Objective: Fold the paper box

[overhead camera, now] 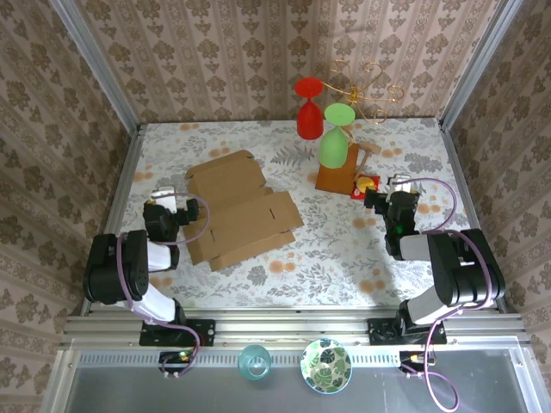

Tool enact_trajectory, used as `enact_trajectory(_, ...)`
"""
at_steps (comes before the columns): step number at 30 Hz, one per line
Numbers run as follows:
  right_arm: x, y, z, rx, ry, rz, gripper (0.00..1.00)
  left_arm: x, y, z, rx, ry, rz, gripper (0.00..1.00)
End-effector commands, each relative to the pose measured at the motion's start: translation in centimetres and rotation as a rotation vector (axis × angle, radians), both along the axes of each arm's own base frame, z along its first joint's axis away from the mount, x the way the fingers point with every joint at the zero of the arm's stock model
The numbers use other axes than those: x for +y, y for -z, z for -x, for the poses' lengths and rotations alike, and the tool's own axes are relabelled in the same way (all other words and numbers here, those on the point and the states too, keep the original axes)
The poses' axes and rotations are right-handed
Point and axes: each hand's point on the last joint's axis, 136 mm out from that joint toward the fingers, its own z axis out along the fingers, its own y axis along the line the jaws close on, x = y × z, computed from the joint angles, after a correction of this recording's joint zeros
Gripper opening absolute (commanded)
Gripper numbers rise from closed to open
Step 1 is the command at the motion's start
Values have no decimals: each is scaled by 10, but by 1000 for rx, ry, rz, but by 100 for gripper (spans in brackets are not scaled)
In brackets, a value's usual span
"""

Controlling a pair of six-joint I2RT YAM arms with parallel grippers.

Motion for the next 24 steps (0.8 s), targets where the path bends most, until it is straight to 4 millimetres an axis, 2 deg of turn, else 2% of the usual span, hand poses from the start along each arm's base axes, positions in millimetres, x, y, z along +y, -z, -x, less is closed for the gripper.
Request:
enact_trajectory(1,-3,0,3,-13,21,5,100,0,-6,0,-31,4,16,100)
enact_trajectory(24,-3,-1,3,-18,19,5,100,-1,-5,-6,4,-37,-29,100)
